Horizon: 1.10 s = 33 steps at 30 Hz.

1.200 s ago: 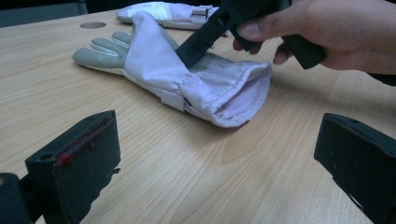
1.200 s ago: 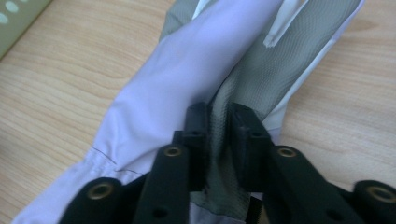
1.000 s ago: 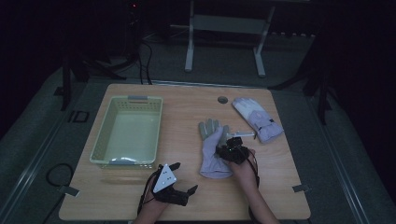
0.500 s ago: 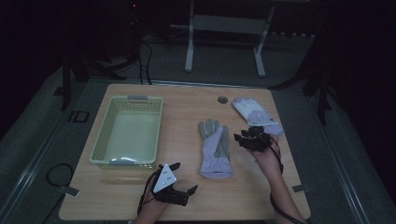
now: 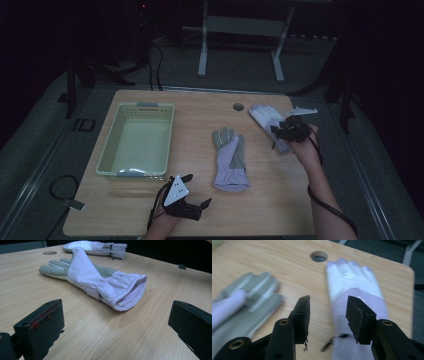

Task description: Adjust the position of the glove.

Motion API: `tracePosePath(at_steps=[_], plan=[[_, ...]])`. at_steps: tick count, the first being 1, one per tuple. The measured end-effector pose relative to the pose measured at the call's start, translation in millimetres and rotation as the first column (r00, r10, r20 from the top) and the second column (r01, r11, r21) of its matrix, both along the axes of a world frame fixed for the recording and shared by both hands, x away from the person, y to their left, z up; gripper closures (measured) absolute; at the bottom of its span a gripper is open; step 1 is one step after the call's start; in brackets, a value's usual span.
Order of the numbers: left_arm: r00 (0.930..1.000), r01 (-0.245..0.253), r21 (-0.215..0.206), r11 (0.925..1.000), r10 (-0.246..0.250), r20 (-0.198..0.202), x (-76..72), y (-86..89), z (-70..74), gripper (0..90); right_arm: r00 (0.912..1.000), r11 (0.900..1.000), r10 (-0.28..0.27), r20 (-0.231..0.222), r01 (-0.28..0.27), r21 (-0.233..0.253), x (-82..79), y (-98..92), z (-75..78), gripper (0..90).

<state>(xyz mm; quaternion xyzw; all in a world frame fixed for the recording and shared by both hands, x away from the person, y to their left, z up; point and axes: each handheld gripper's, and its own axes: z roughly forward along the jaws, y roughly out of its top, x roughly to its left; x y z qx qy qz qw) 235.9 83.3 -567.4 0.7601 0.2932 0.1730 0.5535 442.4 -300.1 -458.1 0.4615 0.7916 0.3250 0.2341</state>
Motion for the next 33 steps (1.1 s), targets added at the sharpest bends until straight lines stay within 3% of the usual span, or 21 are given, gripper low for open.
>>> tracePosePath(at_steps=[4,10,12,18,19,21,25,30,33], plan=[[1.0,0.001,0.001,1.0,-0.001,0.001,0.0,0.0,0.0,0.3,0.9998,1.0,-0.007,-0.019,0.007,-0.03,18.0,-9.1,-1.3,52.3],[1.0,0.001,0.002,1.0,-0.001,0.003,-0.3,-0.2,0.0,0.3,0.9991,1.0,-0.005,-0.042,0.005,-0.003,38.7,-22.3,-7.7,56.1],[1.0,0.002,0.002,1.0,-0.002,0.004,-0.4,-0.2,0.0,0.3,0.9991,1.0,0.007,-0.043,-0.008,-0.027,42.9,-23.1,-12.5,55.2],[1.0,0.003,0.0,1.0,-0.003,0.002,-0.2,0.0,0.0,0.3,0.9982,0.999,-0.015,-0.059,0.013,-0.04,54.8,-27.1,-25.4,53.4],[1.0,0.003,0.002,1.0,-0.003,0.003,-0.3,-0.3,0.0,0.3,0.997,0.998,-0.043,-0.065,0.04,-0.052,59.0,-28.2,-32.7,53.8],[1.0,0.003,0.001,1.0,-0.003,0.002,-0.1,-0.1,0.0,0.3,0.9958,0.999,-0.051,-0.077,0.049,-0.024,61.9,-28.5,-37.9,53.5],[1.0,0.002,0.0,1.0,-0.002,0.0,0.0,0.1,0.0,0.3,0.9938,0.998,-0.063,-0.092,0.062,-0.016,71.1,-28.4,-48.8,50.6],[1.0,0.0,-0.001,1.0,0.0,-0.002,0.3,0.3,0.0,0.2,0.99,0.997,-0.065,-0.125,0.059,-0.05,81.0,-28.5,-63.3,46.1],[1.0,0.0,-0.002,1.0,0.0,-0.002,0.4,0.2,-0.1,0.3,0.9865,0.998,-0.05,-0.156,0.046,-0.034,83.8,-30.0,-71.2,47.0]])
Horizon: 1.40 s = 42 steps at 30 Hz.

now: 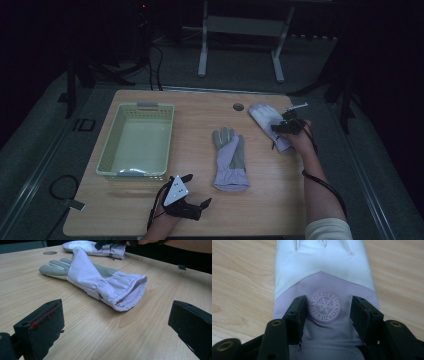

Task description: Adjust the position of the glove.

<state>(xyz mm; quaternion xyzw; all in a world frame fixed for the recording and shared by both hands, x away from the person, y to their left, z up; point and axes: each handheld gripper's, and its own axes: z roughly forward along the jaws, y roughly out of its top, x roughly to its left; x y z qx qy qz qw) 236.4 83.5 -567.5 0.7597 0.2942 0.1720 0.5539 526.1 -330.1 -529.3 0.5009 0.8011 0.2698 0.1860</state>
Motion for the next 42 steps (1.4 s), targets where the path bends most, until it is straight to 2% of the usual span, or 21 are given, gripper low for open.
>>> tracePosePath(at_steps=[4,8,12,14,17,19,24,28,31,35,37,41,42], plan=[[1.0,0.002,0.0,1.0,-0.002,0.0,0.0,0.1,0.0,0.3,0.9998,0.999,0.021,0.002,-0.021,0.025,-1.7,-0.3,-2.6,59.0],[1.0,0.002,0.001,1.0,-0.002,0.001,-0.1,-0.1,0.0,0.3,0.9999,1.0,0.016,0.001,-0.016,0.019,-2.7,2.0,-2.9,62.2],[1.0,0.002,-0.001,1.0,-0.002,-0.005,0.4,0.1,0.0,0.3,0.9997,1.0,-0.011,-0.02,0.011,0.01,-2.8,6.0,-1.2,66.6],[1.0,0.001,-0.004,1.0,-0.001,-0.007,0.6,0.3,0.0,0.3,0.9992,0.999,-0.036,-0.016,0.035,-0.011,-4.0,10.5,-0.7,70.1],[1.0,0.001,-0.003,1.0,-0.001,-0.006,0.4,0.3,0.0,0.3,0.9967,0.997,-0.08,-0.01,0.08,-0.001,-5.9,13.2,-0.7,73.8],[1.0,0.001,-0.002,1.0,-0.001,-0.004,0.3,0.2,0.0,0.3,0.9934,0.993,-0.114,-0.013,0.114,0.017,-7.3,13.6,0.5,76.5],[1.0,-0.002,-0.005,1.0,0.002,-0.008,0.6,0.5,0.0,0.3,0.9819,0.982,-0.189,0.012,0.189,0.012,-15.3,15.2,10.2,79.1],[1.0,-0.003,-0.004,1.0,0.003,-0.008,0.6,0.4,0.0,0.3,0.9748,0.975,-0.222,0.025,0.221,0.039,-29.4,14.2,20.4,79.4],[1.0,-0.004,-0.005,1.0,0.004,-0.008,0.6,0.6,0.0,0.3,0.9647,0.964,-0.26,0.043,0.257,0.063,-43.8,11.7,27.2,79.4],[1.0,-0.004,-0.002,1.0,0.004,-0.005,0.4,0.2,0.0,0.3,0.9529,0.95,-0.296,0.064,0.287,0.119,-68.1,11.5,34.4,79.4],[1.0,-0.004,-0.001,1.0,0.004,-0.005,0.3,0.1,0.0,0.3,0.9485,0.946,-0.308,0.072,0.298,0.123,-81.4,14.2,38.2,79.4],[1.0,-0.006,0.005,1.0,0.006,0.004,-0.5,-0.4,0.1,0.3,0.9352,0.928,-0.347,0.069,0.332,0.169,-107.3,18.0,46.7,79.4],[1.0,-0.005,0.006,1.0,0.005,0.006,-0.7,-0.5,0.1,0.3,0.9291,0.923,-0.362,0.078,0.345,0.173,-114.4,19.3,49.8,79.4]])
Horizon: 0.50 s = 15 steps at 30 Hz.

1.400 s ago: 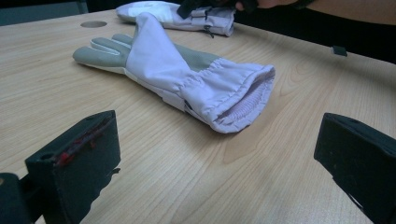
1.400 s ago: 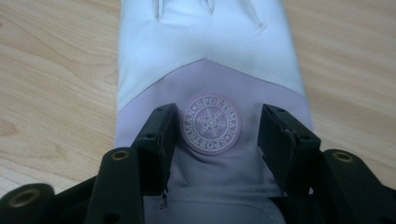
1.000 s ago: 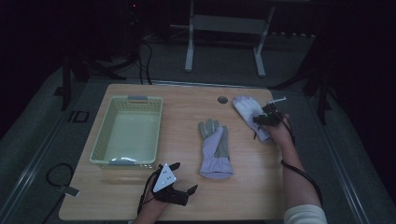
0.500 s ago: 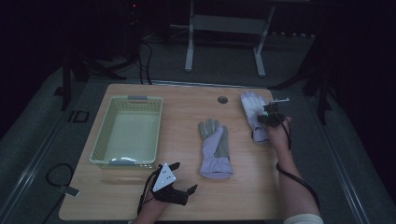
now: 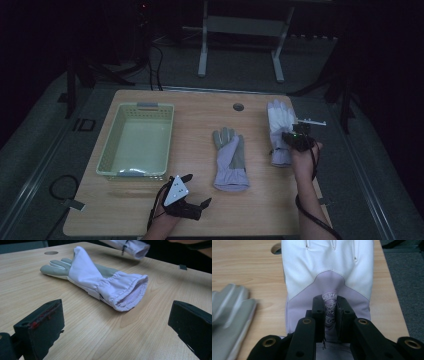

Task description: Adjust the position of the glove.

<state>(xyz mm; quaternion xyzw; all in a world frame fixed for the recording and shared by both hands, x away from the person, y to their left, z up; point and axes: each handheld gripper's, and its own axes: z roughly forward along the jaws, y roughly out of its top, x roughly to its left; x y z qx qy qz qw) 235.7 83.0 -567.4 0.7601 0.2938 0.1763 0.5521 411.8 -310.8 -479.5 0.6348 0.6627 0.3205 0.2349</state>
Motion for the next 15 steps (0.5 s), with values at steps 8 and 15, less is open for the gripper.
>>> tracePosePath(at_steps=[8,15], plan=[[1.0,0.002,0.0,1.0,-0.002,0.0,-0.2,-0.2,0.0,0.3,0.9953,0.998,-0.055,0.079,0.058,-0.032,-47.9,13.2,21.9,79.3],[1.0,0.001,0.002,1.0,-0.001,-0.001,0.0,-0.3,0.0,0.3,0.9956,0.996,-0.08,0.048,0.081,-0.028,-66.1,11.7,15.4,79.4]])
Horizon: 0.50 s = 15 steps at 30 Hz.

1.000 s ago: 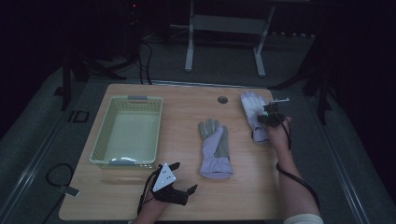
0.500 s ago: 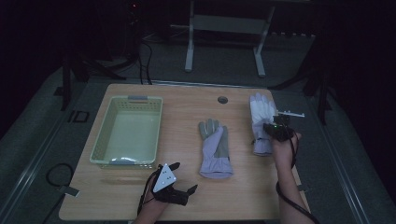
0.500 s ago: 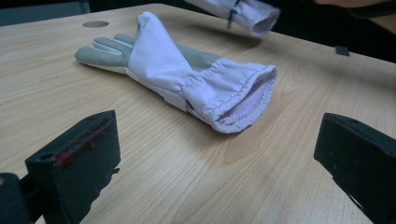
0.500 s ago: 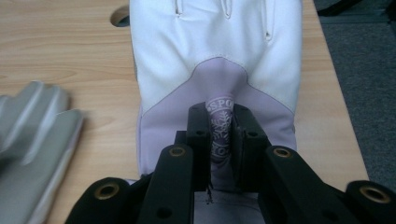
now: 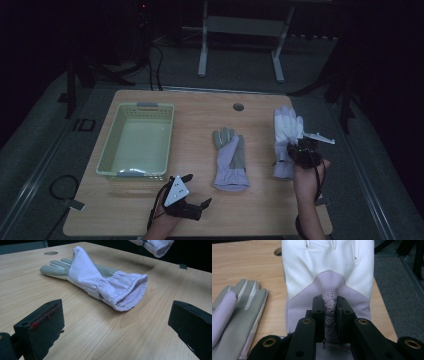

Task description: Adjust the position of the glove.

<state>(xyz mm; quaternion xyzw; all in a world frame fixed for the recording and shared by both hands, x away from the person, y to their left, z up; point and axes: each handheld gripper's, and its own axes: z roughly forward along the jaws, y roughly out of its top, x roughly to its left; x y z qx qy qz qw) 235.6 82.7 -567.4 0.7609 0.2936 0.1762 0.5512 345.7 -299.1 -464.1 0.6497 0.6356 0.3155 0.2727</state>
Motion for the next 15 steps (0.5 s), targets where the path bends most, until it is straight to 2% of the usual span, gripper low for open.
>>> tracePosePath(at_steps=[8,15], plan=[[1.0,0.001,0.003,1.0,-0.001,0.002,-0.1,0.0,0.1,0.3,0.9992,0.999,-0.023,-0.031,0.024,0.022,-2.4,-4.7,-20.8,78.8],[1.0,0.003,0.005,1.0,-0.003,0.004,-0.3,-0.3,0.0,0.3,0.9928,0.998,-0.037,-0.114,0.043,0.051,16.1,-8.6,-49.2,77.2]])
